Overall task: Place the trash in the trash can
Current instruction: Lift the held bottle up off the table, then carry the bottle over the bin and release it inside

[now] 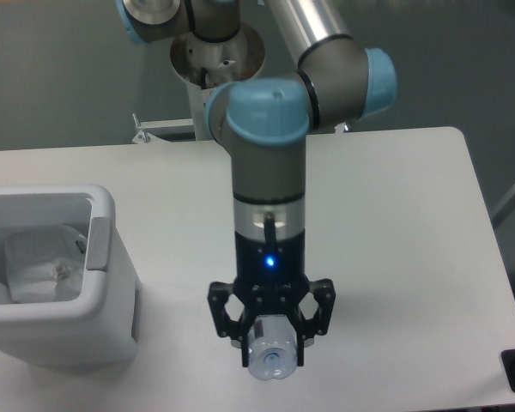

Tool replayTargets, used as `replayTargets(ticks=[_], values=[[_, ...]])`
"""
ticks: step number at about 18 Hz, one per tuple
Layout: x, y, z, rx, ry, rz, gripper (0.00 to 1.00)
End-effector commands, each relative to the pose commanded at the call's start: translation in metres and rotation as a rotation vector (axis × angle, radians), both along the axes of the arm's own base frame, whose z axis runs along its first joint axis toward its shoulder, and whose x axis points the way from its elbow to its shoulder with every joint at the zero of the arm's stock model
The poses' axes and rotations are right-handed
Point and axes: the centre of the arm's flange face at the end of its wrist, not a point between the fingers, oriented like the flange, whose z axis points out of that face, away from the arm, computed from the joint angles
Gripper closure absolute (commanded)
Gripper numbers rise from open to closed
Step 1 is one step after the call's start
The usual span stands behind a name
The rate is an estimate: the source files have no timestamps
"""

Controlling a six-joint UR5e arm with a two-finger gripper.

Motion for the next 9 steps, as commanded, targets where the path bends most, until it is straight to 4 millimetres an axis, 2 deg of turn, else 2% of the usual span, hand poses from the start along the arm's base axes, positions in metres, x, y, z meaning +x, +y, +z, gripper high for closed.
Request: replayTargets(ticks=[6,9], values=[[0.026,-0.005,0.052,0.107,0.088,-0.018,0.44],[0.063,0.004,0.069,0.13,0.1,-0.067,0.44]])
